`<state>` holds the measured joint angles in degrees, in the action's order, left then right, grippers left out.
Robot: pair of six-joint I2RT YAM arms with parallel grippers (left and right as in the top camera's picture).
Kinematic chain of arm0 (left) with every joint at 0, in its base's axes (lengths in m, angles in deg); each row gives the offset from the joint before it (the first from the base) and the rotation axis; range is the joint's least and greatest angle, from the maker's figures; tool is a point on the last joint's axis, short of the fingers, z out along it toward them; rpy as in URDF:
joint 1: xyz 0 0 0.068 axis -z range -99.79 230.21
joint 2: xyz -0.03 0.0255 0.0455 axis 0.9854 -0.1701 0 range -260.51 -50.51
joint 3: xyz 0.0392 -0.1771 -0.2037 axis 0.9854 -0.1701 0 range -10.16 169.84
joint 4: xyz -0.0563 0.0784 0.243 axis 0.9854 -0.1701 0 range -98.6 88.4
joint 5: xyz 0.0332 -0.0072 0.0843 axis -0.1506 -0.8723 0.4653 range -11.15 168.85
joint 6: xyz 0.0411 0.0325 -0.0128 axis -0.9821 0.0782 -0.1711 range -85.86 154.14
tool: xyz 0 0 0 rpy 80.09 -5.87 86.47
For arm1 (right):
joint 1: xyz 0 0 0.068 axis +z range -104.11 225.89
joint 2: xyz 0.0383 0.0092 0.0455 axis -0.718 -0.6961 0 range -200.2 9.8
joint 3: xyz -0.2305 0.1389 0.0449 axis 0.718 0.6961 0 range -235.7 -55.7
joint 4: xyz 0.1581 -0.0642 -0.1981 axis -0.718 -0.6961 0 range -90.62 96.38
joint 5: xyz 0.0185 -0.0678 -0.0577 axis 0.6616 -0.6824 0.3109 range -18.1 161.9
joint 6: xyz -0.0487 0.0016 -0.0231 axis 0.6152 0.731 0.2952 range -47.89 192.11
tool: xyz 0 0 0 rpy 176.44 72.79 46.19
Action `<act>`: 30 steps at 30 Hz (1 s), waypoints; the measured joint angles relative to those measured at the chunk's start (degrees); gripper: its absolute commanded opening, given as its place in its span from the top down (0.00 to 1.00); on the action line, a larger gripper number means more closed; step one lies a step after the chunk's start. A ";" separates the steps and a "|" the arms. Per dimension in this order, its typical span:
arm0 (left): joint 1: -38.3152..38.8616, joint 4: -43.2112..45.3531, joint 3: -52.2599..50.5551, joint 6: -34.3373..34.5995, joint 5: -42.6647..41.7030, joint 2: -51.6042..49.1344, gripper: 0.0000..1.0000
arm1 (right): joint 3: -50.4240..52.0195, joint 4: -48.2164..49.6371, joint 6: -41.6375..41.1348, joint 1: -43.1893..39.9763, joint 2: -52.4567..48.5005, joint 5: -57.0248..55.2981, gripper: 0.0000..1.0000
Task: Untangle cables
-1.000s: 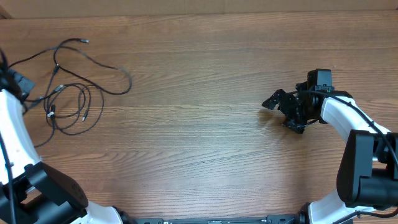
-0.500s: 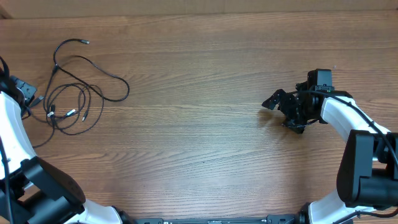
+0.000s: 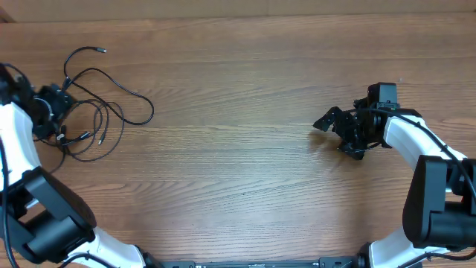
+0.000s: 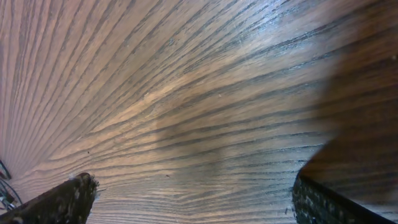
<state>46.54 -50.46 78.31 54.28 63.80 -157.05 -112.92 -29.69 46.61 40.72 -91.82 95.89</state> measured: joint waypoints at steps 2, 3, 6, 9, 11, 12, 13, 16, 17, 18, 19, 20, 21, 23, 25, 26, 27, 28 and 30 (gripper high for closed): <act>1.40 -1.62 -0.07 -1.09 -2.71 -0.98 0.16 | 0.00 -0.02 0.00 0.00 0.00 -0.02 0.00; 2.19 -2.25 -0.20 -1.38 -3.63 -1.33 0.15 | 0.00 -0.02 -0.02 0.00 0.00 0.02 0.00; 5.46 -3.96 -1.29 -2.38 -5.79 -1.97 0.16 | 0.00 -0.02 0.00 0.00 0.00 0.00 0.00; 9.07 -4.92 -2.78 -3.89 -6.73 -2.14 0.16 | 0.00 -0.02 0.00 0.00 0.00 0.00 0.00; 11.72 -5.16 -4.00 -4.76 -7.15 -2.14 0.16 | 0.00 0.00 0.00 0.00 0.00 0.00 0.00; 12.87 -5.16 -4.59 -5.18 -7.30 -2.14 0.16 | 0.00 0.00 0.00 0.00 0.00 0.00 0.00; 14.43 -4.96 -5.49 -5.57 -7.34 -2.14 0.17 | 0.00 -0.02 0.00 0.00 0.00 0.00 0.00; 17.92 -4.24 -8.00 -6.32 -7.52 -2.14 0.18 | 0.00 0.00 0.00 0.00 0.00 0.00 0.00; 19.32 -4.00 -9.03 -6.67 -7.54 -2.16 0.18 | 0.00 -0.04 0.00 0.00 0.00 0.02 0.00; 20.26 -3.80 -9.73 -6.84 -7.54 -2.16 0.18 | 0.00 0.00 0.02 0.00 0.00 0.00 0.00; 21.33 -3.43 -10.62 -6.91 -7.52 -2.21 0.18 | 0.00 0.00 -0.02 0.00 0.00 0.00 0.00; 22.25 -3.10 -11.43 -7.06 -7.52 -2.23 0.20 | 0.00 -0.02 0.00 0.00 0.00 0.00 0.00; 23.21 -2.51 -12.41 -7.04 -7.52 -2.23 0.20 | 0.00 -0.02 -0.02 0.02 0.00 0.00 0.00; 25.18 -1.77 -14.29 -7.08 -7.52 -2.25 0.20 | 0.00 0.00 0.00 0.00 0.00 0.00 0.00; 26.80 -0.85 -16.09 -7.08 -7.50 -2.25 0.21 | 0.00 -0.04 0.00 0.00 0.00 0.00 0.00; 27.69 -0.55 -17.09 -7.08 -7.52 -2.25 0.20 | 0.00 0.00 0.00 0.00 0.00 0.00 0.00; 28.50 -0.33 -17.94 -7.10 -7.50 -2.25 0.20 | 0.00 0.00 0.00 0.00 0.00 0.02 0.00; 29.35 0.11 -18.84 -7.10 -7.50 -2.25 0.20 | 0.00 -0.02 0.00 0.00 0.00 0.00 0.00; 30.93 1.09 -20.52 -7.23 -7.52 -2.25 0.20 | 0.00 -0.02 0.00 0.00 0.00 -0.02 0.00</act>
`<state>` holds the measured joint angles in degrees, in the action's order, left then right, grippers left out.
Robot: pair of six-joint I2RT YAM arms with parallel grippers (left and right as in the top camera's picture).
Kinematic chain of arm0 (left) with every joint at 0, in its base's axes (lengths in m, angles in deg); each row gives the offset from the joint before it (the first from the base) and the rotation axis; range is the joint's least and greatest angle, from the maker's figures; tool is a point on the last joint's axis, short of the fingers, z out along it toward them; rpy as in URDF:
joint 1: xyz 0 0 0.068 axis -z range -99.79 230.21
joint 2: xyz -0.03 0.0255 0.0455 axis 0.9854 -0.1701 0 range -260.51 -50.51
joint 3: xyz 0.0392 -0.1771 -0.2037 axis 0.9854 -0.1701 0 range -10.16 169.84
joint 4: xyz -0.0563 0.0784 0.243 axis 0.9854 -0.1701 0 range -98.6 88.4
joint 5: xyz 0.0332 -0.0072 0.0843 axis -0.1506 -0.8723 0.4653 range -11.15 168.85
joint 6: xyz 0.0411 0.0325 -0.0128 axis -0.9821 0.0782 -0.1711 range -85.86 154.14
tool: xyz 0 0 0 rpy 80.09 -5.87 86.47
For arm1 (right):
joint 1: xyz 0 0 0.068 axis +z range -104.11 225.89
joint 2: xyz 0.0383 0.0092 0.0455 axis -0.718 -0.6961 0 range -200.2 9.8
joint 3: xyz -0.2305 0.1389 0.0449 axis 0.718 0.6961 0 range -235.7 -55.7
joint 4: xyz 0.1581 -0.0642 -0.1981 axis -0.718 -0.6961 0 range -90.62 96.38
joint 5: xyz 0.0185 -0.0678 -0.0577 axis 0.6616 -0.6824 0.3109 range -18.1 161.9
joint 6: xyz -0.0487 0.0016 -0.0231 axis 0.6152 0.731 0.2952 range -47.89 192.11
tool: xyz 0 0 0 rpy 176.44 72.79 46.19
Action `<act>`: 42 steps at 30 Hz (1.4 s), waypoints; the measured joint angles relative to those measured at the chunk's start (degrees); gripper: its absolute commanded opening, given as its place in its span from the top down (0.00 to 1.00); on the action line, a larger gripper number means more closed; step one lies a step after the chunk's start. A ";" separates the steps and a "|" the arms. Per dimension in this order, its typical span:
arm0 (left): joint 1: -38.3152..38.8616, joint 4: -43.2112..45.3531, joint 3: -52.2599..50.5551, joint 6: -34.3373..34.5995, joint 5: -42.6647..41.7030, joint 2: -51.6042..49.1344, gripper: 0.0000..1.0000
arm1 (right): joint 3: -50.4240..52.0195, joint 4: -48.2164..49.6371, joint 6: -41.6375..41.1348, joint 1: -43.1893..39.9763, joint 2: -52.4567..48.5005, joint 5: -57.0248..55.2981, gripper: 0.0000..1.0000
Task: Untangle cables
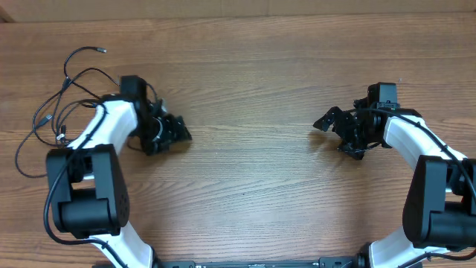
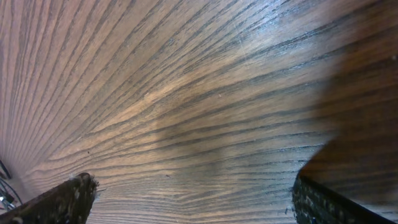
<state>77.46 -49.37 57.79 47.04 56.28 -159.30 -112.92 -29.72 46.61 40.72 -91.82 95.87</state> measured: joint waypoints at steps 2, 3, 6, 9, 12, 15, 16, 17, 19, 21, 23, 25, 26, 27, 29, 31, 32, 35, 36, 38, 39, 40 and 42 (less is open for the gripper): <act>1.62 0.87 -1.40 -0.28 -0.24 0.09 0.20 | 0.00 0.00 0.02 0.00 0.00 0.02 0.00; 2.25 1.60 -1.77 -0.50 -0.37 0.37 0.20 | 0.00 0.00 0.02 0.00 0.00 0.02 0.00; 3.91 4.24 -3.41 -1.05 -1.03 1.29 0.20 | 0.00 -0.02 0.02 0.00 0.00 0.04 0.00; 5.51 6.95 -5.11 -1.16 -1.53 2.25 0.20 | 0.00 0.00 0.02 0.00 0.00 0.02 0.00; 7.19 8.90 -6.34 -1.16 -1.90 2.95 0.20 | 0.00 0.02 0.00 0.00 0.00 0.02 0.00; 8.37 9.42 -6.56 -1.31 -1.88 3.08 0.20 | 0.00 0.00 0.00 0.00 0.00 0.04 0.00; 8.55 9.51 -6.58 -1.33 -1.90 3.10 0.20 | 0.00 0.00 0.00 0.00 0.00 0.02 0.00; 8.68 9.55 -6.58 -1.33 -1.88 3.10 0.20 | 0.00 0.02 0.00 0.00 0.00 0.02 0.00; 8.72 9.68 -6.62 -1.33 -1.90 3.10 0.20 | 0.00 0.04 0.00 0.00 0.00 0.04 0.00; 8.72 9.75 -6.73 -1.33 -1.88 3.17 0.20 | 0.00 0.02 -0.02 0.00 0.00 0.04 0.00; 8.72 9.75 -6.73 -1.36 -1.86 3.19 0.25 | 0.00 0.00 0.00 0.00 0.00 0.02 0.00; 8.72 9.73 -6.82 -1.33 -1.44 3.19 0.36 | 0.00 0.00 0.02 0.00 0.00 0.02 0.00; 8.72 9.81 -6.95 -1.49 -1.27 3.17 0.39 | 0.00 0.00 0.00 0.02 0.00 0.00 0.00; 8.76 9.81 -7.04 -1.77 -1.07 3.15 0.39 | 0.00 0.02 -0.02 0.00 0.00 0.02 0.00; 8.76 9.77 -7.26 -1.99 -1.01 3.15 0.39 | 0.00 0.02 0.00 0.00 0.00 0.00 0.00; 8.76 9.70 -7.28 -1.99 -0.94 3.21 0.43 | 0.00 0.00 0.02 0.00 0.00 0.00 0.00; 8.79 9.73 -7.34 -2.14 -0.68 3.30 0.43 | 0.00 0.02 0.00 0.00 0.00 -0.04 0.00; 9.57 9.70 -8.44 -1.73 1.86 4.55 0.43 | 0.00 0.02 0.02 0.00 0.00 0.00 0.00; 10.05 9.66 -8.81 -1.25 3.02 5.09 0.43 | 0.00 0.04 0.02 0.00 0.00 -0.04 0.00; 11.50 9.60 -9.92 0.07 7.02 6.56 0.43 | 0.00 0.02 0.02 0.00 0.00 -0.02 0.00; 12.41 9.44 -10.49 0.81 9.31 7.34 0.43 | 0.00 0.02 0.00 0.00 0.00 -0.02 0.00; 13.07 9.27 -10.80 1.46 10.69 7.93 0.43 | 0.00 0.04 0.00 0.00 0.00 -0.04 0.00; 15.69 8.87 -11.56 3.43 15.41 10.58 0.45 | 0.00 0.04 0.02 0.00 0.00 -0.04 0.00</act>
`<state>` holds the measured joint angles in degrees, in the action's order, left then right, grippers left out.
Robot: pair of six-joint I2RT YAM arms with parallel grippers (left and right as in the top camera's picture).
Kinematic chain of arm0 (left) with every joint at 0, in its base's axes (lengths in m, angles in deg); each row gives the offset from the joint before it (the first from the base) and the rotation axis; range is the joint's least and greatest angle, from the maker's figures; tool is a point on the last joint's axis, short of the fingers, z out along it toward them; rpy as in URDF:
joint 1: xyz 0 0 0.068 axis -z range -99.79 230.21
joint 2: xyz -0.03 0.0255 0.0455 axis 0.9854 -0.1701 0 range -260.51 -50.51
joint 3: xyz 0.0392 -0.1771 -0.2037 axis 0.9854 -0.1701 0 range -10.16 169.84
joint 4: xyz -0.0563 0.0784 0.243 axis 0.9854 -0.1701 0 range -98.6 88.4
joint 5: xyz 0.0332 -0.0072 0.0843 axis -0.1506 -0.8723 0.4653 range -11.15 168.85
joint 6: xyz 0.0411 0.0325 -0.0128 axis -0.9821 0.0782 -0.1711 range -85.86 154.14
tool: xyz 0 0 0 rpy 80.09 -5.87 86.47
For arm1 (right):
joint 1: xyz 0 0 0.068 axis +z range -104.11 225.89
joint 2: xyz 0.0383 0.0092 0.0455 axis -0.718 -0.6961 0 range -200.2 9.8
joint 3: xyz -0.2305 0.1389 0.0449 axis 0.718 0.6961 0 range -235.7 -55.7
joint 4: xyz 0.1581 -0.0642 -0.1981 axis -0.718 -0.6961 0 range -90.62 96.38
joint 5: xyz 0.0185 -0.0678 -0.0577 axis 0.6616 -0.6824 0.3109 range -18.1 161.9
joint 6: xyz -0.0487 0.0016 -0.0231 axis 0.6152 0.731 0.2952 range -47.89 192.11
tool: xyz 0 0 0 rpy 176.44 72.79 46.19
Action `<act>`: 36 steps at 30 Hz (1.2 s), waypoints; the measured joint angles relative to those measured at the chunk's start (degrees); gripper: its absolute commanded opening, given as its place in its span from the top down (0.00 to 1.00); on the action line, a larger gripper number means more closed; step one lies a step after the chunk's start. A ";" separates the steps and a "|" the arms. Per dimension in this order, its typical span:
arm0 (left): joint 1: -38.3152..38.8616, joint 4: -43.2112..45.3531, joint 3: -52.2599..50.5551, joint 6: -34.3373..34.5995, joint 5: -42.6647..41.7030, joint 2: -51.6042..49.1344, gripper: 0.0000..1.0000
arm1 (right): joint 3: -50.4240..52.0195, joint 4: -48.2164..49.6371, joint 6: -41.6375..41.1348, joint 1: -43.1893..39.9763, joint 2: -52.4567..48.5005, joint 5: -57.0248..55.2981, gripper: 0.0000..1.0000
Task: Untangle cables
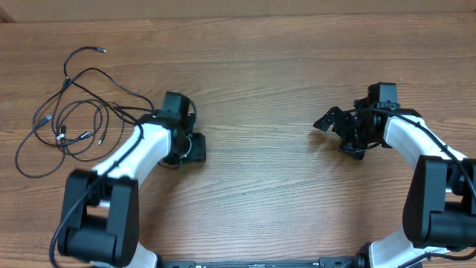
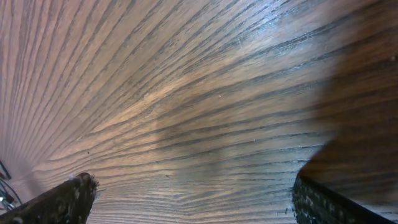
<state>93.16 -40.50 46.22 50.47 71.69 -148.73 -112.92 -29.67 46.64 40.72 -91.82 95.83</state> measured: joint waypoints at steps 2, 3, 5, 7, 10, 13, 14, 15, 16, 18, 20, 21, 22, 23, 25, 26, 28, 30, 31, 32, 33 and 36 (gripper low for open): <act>2.56 -0.07 -0.11 1.57 3.10 3.58 0.45 | 0.00 -0.04 0.00 0.00 0.00 0.02 0.00; 3.61 0.02 -0.11 1.99 4.13 5.42 0.43 | 0.00 -0.02 -0.02 0.00 0.00 0.04 0.00; 5.73 0.28 -0.11 2.69 5.79 9.90 0.11 | 0.00 -0.02 0.00 0.00 0.00 0.02 0.00; 6.80 0.42 -0.09 3.21 6.43 12.79 0.01 | 0.00 -0.02 -0.02 0.00 0.00 0.02 0.00; 6.93 0.35 -0.09 3.61 7.21 14.88 0.00 | 0.00 -0.02 0.00 0.00 0.00 0.02 0.00; 6.91 0.22 -0.09 3.67 7.89 14.84 0.00 | 0.00 -0.04 -0.02 0.00 0.00 0.02 0.00; 6.91 0.17 -0.09 3.67 7.91 14.84 0.00 | 0.00 -0.02 0.00 0.00 0.00 0.02 0.00; 6.91 0.15 -0.09 3.67 7.96 14.84 0.00 | 0.00 0.00 0.00 0.00 0.00 0.00 0.00; 6.91 0.15 -0.09 3.67 8.07 14.84 0.00 | 0.00 -0.02 0.00 0.00 0.00 0.02 0.00; 6.91 0.15 -0.09 3.67 8.13 14.84 0.01 | 0.00 -0.02 -0.02 0.00 0.00 0.00 0.00; 6.91 0.15 -0.09 3.67 8.28 14.84 0.01 | 0.00 0.00 0.00 0.00 0.00 0.00 0.00; 6.91 0.15 -0.09 3.67 8.28 14.84 0.01 | 0.00 0.00 -0.02 0.00 0.00 0.02 0.00; 6.91 0.15 -0.09 3.67 8.31 14.84 0.01 | 0.00 -0.02 -0.02 0.00 0.00 0.02 0.00; 6.91 0.15 -0.09 3.67 8.31 14.84 0.00 | 0.00 0.00 -0.02 0.00 0.00 0.00 0.00; 6.91 0.15 -0.09 3.67 8.31 14.84 0.00 | 0.00 -0.02 0.00 0.00 0.00 0.02 0.00; 6.91 0.15 -0.09 3.67 8.31 14.84 0.01 | 0.00 -0.04 -0.02 0.00 0.00 0.00 0.00; 6.91 0.15 -0.09 3.67 8.31 14.84 0.01 | 0.00 0.00 -0.02 0.00 0.00 0.02 0.00; 6.91 0.15 -0.09 3.67 8.31 14.84 0.01 | 0.00 -0.02 0.00 0.00 0.00 0.02 0.00; 6.91 0.15 -0.09 3.67 8.31 14.84 0.01 | 0.00 -0.02 -0.02 0.00 0.00 0.00 0.00; 6.91 0.15 -0.09 3.67 8.31 14.84 0.01 | 0.00 0.00 -0.02 0.00 0.00 0.00 0.00; 6.91 0.15 -0.09 3.67 8.31 14.84 0.00 | 0.00 0.02 0.00 0.00 0.00 0.02 0.00; 6.91 0.15 -0.09 3.67 8.31 14.84 0.00 | 0.00 -0.02 0.00 0.00 0.00 0.02 0.00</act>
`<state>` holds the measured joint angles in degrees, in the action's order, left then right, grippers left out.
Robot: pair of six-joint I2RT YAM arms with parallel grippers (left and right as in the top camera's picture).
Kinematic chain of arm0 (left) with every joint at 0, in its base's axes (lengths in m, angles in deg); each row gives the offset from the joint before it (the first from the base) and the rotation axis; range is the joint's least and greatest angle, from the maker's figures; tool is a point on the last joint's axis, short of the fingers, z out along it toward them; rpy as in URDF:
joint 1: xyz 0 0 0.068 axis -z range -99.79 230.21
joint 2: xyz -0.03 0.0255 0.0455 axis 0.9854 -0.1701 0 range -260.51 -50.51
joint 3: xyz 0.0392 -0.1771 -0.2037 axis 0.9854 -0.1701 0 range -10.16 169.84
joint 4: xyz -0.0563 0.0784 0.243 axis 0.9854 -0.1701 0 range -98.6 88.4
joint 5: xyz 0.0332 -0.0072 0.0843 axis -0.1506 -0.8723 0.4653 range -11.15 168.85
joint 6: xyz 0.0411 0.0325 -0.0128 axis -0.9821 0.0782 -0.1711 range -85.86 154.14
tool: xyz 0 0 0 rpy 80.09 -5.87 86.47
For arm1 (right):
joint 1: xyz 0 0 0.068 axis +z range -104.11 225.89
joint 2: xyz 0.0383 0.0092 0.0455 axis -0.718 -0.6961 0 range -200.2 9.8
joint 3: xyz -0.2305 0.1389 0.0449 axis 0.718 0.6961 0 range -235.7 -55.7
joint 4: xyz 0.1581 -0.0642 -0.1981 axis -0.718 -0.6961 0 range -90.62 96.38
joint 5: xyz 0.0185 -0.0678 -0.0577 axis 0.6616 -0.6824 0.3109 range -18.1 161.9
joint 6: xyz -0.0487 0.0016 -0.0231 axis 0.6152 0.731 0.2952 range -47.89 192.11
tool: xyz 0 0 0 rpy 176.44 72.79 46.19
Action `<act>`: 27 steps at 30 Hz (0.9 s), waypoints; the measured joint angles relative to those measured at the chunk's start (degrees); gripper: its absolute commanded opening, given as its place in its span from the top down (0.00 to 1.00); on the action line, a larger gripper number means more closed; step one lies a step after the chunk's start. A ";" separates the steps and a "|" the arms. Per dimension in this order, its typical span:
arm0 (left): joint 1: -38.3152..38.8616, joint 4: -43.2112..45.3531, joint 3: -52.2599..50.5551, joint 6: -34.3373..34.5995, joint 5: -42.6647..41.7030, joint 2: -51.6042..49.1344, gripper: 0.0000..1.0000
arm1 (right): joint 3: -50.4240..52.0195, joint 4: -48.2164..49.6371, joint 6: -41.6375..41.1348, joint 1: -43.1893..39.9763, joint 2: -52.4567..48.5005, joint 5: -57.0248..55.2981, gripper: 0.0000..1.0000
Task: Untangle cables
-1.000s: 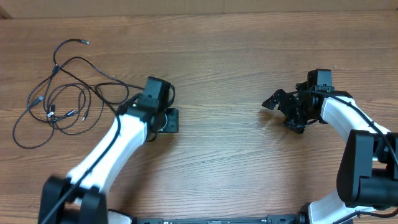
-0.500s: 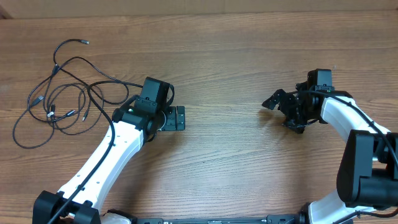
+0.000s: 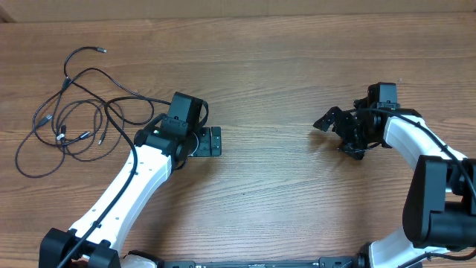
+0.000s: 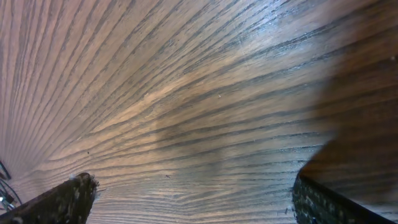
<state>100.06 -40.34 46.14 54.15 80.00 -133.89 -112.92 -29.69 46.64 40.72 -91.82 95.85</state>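
Note:
A loose tangle of thin black cables [image 3: 74, 112] lies on the wooden table [image 3: 260, 74] at the far left, with one end curling up to a plug [image 3: 101, 50]. My left gripper [image 3: 214, 141] hangs over bare wood to the right of the tangle, clear of it, with no cable in it. Whether its jaws are open or shut does not show. My right gripper [image 3: 336, 135] [image 4: 193, 208] stands open low over bare wood at the right, nothing between its fingers [image 4: 65, 199].
The left arm [image 3: 126, 186] slants up from the bottom left edge, passing just right of the cables. The right arm [image 3: 416, 141] comes in from the lower right corner.
My left gripper has shifted a little farther right, away from the cables, and the arm now stretches straighter from the bottom edge. The cables and the right arm have not moved.
At first my left gripper was in the tangle at the far left edge, with the cables bunched around it. Then it was right of the cables, which lay spread out and free. It has been farther right at each moment since. The right gripper stayed open and still.

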 measured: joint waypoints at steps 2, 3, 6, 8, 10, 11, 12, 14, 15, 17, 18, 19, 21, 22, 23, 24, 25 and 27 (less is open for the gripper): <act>0.00 0.00 0.00 0.00 0.00 0.00 0.00 | 0.00 0.00 -0.02 0.00 0.00 0.00 0.00; 0.00 0.00 0.00 0.00 0.00 0.00 0.00 | 0.00 0.02 -0.02 0.00 0.00 0.00 0.00; 0.00 0.00 0.00 0.00 0.00 0.00 0.00 | 0.00 0.00 0.00 0.00 0.00 -0.02 0.00; 0.00 0.00 0.00 0.02 0.00 0.00 0.01 | 0.00 0.00 -0.02 0.00 0.00 -0.02 0.00; 0.00 0.00 0.00 0.00 0.00 0.00 0.01 | 0.00 -0.02 0.00 0.00 0.00 -0.02 0.00; 0.00 0.00 0.00 0.00 0.00 0.00 0.00 | 0.00 0.02 0.00 0.00 0.00 0.00 0.00; 0.00 0.00 0.00 0.00 0.00 0.00 0.00 | 0.00 0.00 -0.02 0.00 0.00 0.00 0.00; 0.00 0.00 0.00 0.00 0.00 0.00 0.01 | 0.00 0.02 -0.02 0.00 0.00 0.00 0.00; 0.00 0.00 0.00 0.00 0.00 0.00 0.01 | 0.00 0.00 0.00 0.00 0.00 0.00 0.00; 0.00 0.00 0.00 0.00 0.00 0.00 0.00 | 0.00 0.00 0.00 0.00 0.00 -0.02 0.00; 0.00 0.00 0.00 0.00 0.00 0.00 0.00 | 0.00 0.04 -0.02 0.00 0.00 0.00 0.00; 0.00 0.00 0.00 0.00 0.00 0.00 0.01 | 0.00 0.00 -0.02 0.00 0.00 0.02 0.00; 0.00 0.00 -0.02 0.00 0.00 0.15 0.00 | 0.00 0.02 -0.02 0.00 0.00 0.00 0.00; 0.00 -0.04 -0.02 0.00 0.00 0.46 0.01 | 0.00 0.00 0.00 0.00 0.00 -0.02 0.00; 0.00 -0.09 -0.02 0.00 0.00 1.18 0.00 | 0.00 0.00 -0.02 0.00 0.00 0.00 0.00; 0.00 -0.13 -0.07 0.00 0.00 2.49 0.00 | 0.00 0.02 0.00 0.00 0.00 0.00 0.00; 0.00 -0.20 -0.07 0.00 0.00 3.67 0.00 | 0.00 0.00 -0.02 0.00 0.00 0.00 0.00; 0.00 -0.22 -0.11 0.00 0.00 7.85 0.00 | 0.00 0.00 0.00 0.00 0.00 0.02 0.00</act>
<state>100.06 -40.56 46.03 54.15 80.00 -126.04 -112.92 -29.69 46.64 40.72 -91.82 95.87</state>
